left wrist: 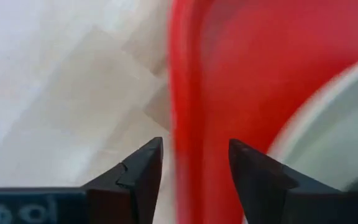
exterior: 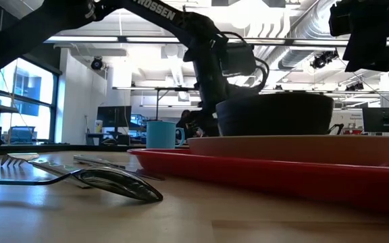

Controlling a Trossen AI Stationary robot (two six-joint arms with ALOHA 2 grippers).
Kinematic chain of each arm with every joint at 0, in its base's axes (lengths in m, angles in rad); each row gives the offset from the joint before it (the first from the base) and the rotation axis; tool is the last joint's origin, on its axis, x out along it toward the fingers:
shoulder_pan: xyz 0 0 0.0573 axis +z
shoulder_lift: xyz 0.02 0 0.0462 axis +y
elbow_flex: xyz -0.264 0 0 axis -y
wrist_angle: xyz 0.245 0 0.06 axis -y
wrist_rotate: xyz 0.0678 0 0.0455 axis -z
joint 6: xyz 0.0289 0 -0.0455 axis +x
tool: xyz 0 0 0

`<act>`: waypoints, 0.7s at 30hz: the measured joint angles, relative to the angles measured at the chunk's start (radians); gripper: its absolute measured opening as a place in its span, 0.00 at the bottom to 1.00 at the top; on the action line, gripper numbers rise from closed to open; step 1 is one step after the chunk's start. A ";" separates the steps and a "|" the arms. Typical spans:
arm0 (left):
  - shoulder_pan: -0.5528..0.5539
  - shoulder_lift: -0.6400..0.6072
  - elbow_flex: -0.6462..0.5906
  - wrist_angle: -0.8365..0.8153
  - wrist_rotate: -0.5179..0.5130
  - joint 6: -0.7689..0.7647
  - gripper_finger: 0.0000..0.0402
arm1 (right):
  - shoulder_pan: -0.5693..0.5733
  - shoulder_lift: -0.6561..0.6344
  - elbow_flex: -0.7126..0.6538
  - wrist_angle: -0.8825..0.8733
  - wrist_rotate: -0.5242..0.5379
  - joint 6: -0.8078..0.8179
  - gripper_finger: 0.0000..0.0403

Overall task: Set up tray
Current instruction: Adjust the red tray

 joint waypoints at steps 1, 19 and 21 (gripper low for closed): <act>0.001 0.002 0.000 0.000 0.000 0.000 0.55 | 0.000 0.000 0.000 0.000 -0.007 0.000 0.34; 0.000 0.048 0.003 -0.019 -0.015 -0.003 0.41 | 0.000 -0.001 0.000 -0.009 -0.043 0.001 0.34; 0.000 0.046 -0.009 -0.011 -0.018 -0.012 0.37 | 0.000 -0.002 0.000 -0.013 -0.049 0.003 0.34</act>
